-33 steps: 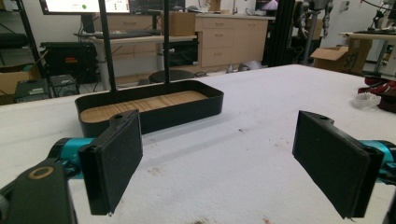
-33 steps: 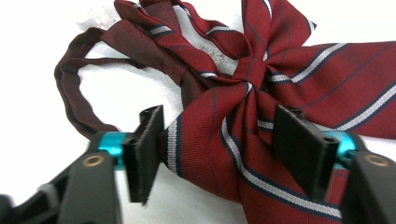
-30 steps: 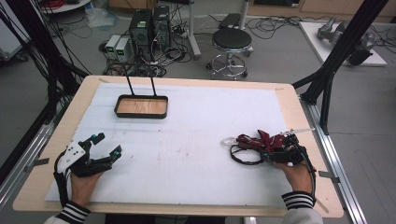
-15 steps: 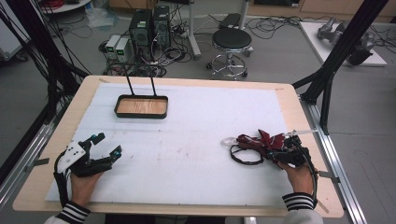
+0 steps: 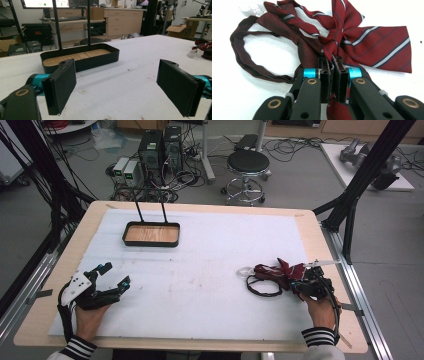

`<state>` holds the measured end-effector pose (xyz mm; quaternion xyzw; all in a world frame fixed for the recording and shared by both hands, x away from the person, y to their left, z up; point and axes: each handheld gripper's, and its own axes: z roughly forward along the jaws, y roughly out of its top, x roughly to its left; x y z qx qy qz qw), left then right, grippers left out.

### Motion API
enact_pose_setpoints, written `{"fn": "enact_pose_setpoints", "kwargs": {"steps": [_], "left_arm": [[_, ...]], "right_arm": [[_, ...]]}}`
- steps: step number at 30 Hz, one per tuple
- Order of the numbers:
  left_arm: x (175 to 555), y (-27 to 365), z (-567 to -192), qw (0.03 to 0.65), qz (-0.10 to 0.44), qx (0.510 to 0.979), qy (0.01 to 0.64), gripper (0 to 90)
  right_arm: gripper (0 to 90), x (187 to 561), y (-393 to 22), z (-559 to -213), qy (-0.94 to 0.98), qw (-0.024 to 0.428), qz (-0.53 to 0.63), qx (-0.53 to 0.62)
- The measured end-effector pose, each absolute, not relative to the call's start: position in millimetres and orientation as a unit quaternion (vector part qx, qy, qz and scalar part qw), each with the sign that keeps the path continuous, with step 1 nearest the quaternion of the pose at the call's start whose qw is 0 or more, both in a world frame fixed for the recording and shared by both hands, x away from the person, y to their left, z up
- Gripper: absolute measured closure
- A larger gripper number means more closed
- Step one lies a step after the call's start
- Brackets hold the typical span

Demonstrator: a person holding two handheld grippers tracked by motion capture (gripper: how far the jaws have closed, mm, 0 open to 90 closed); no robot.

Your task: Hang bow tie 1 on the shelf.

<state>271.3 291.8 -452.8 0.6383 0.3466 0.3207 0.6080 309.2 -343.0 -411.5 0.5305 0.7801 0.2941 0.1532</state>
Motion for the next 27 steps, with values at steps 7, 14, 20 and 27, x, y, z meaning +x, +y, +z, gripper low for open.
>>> {"fn": "enact_pose_setpoints", "kwargs": {"steps": [7, 14, 20, 27], "left_arm": [[271.3, 291.7, -452.8, 0.608, 0.321, 0.638, 0.347, 16.4], [271.3, 291.5, -452.8, 0.608, 0.321, 0.639, 0.345, 16.4], [271.3, 291.6, -452.8, 0.608, 0.321, 0.639, 0.345, 16.4], [271.2, 291.5, -452.7, 0.607, 0.322, 0.640, 0.345, 16.4]], "right_arm": [[86.2, 306.0, -342.8, -406.8, 0.780, 0.171, 0.304, 0.519], [86.5, 303.2, -339.5, -402.9, 0.783, 0.192, 0.314, 0.502], [86.6, 298.9, -337.4, -395.6, 0.770, 0.207, 0.356, 0.486], [86.6, 296.1, -332.3, -386.1, 0.760, 0.203, 0.401, 0.470]]}}
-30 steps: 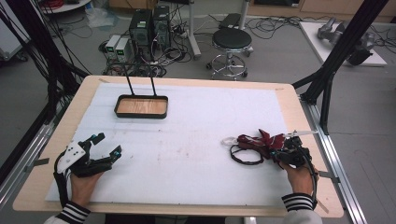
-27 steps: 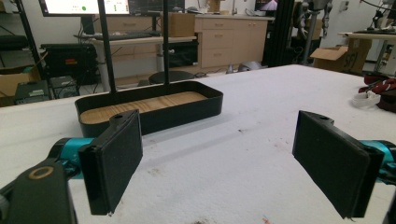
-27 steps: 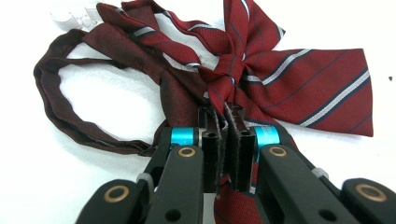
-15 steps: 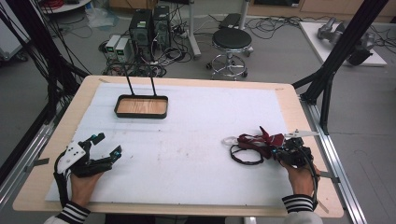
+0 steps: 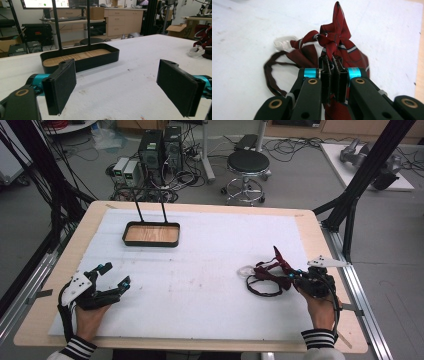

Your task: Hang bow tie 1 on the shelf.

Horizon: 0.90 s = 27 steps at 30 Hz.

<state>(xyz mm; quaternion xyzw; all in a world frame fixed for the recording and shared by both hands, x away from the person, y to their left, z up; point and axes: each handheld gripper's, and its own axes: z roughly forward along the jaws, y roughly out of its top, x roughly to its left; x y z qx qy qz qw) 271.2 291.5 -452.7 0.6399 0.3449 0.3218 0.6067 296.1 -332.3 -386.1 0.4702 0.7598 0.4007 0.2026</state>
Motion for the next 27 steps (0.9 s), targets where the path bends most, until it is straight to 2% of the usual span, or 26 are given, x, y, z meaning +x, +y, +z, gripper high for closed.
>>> {"fn": "enact_pose_setpoints", "kwargs": {"steps": [13, 27], "left_arm": [[270.4, 289.6, -452.3, 0.602, 0.328, 0.645, 0.338, 16.5], [273.4, 291.9, -452.0, 0.608, 0.311, 0.642, 0.347, 16.4]], "right_arm": [[86.6, 297.9, -311.2, -373.0, 0.749, 0.171, 0.478, 0.425], [86.6, 299.0, -291.3, -364.7, 0.749, 0.148, 0.517, 0.388]]}}
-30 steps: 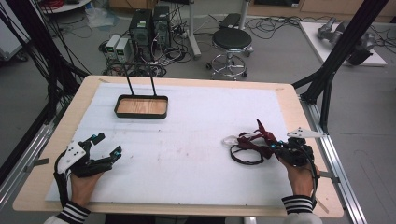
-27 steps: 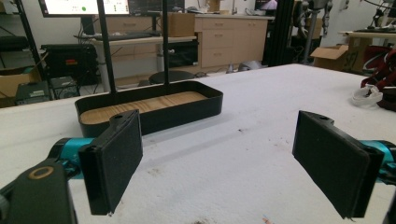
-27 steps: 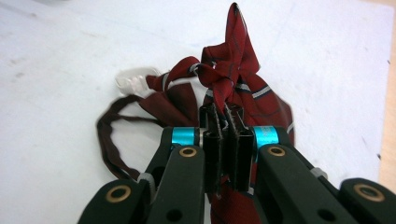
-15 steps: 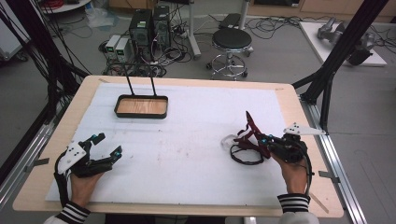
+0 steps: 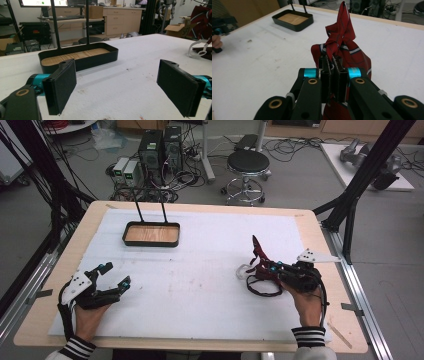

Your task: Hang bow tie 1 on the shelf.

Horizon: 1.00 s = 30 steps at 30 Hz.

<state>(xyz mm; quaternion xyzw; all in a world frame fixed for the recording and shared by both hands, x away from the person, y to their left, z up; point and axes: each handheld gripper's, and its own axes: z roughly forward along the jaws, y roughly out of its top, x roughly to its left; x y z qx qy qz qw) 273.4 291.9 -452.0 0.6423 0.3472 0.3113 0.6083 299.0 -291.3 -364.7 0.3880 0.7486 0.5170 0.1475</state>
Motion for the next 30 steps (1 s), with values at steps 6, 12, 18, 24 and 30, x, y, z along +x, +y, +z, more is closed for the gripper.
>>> {"fn": "enact_pose_setpoints", "kwargs": {"steps": [6, 12, 18, 24, 30], "left_arm": [[274.7, 291.8, -451.1, 0.607, 0.305, 0.647, 0.346, 16.2], [275.1, 287.6, -443.4, 0.610, 0.296, 0.656, 0.331, 16.1], [276.1, 282.2, -431.8, 0.614, 0.262, 0.677, 0.309, 16.1], [279.2, 280.2, -413.1, 0.625, 0.244, 0.681, 0.293, 16.1], [284.6, 277.2, -390.2, 0.640, 0.223, 0.683, 0.273, 16.0]], "right_arm": [[86.6, 301.1, -284.5, -361.8, 0.743, 0.129, 0.539, 0.374], [86.6, 301.6, -278.9, -360.5, 0.742, 0.119, 0.554, 0.357], [86.6, 303.4, -273.0, -359.5, 0.740, 0.106, 0.572, 0.338], [86.6, 304.8, -263.8, -356.6, 0.739, 0.091, 0.587, 0.317], [86.6, 306.2, -252.8, -354.8, 0.736, 0.078, 0.605, 0.293]]}}
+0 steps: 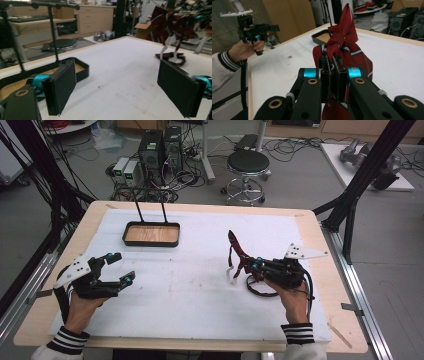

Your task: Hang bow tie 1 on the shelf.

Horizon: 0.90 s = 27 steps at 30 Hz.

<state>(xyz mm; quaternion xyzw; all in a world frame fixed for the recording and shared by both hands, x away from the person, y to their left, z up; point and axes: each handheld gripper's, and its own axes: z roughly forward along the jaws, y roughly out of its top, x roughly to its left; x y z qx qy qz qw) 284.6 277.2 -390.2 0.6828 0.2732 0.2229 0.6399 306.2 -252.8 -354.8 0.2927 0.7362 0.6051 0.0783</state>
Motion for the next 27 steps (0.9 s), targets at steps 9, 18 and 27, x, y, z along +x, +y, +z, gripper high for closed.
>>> {"fn": "enact_pose_setpoints", "kwargs": {"steps": [9, 18, 27], "left_arm": [[296.1, 266.7, -366.7, 0.636, 0.207, 0.704, 0.241, 16.0], [313.7, 248.2, -357.0, 0.637, 0.178, 0.724, 0.196, 16.0], [324.8, 235.7, -351.9, 0.638, 0.157, 0.736, 0.166, 16.2]], "right_arm": [[86.6, 311.1, -234.7, -353.5, 0.745, 0.059, 0.615, 0.250], [86.6, 317.0, -210.6, -348.5, 0.759, 0.034, 0.616, 0.209], [86.5, 320.5, -191.2, -345.7, 0.772, 0.006, 0.612, 0.172]]}}
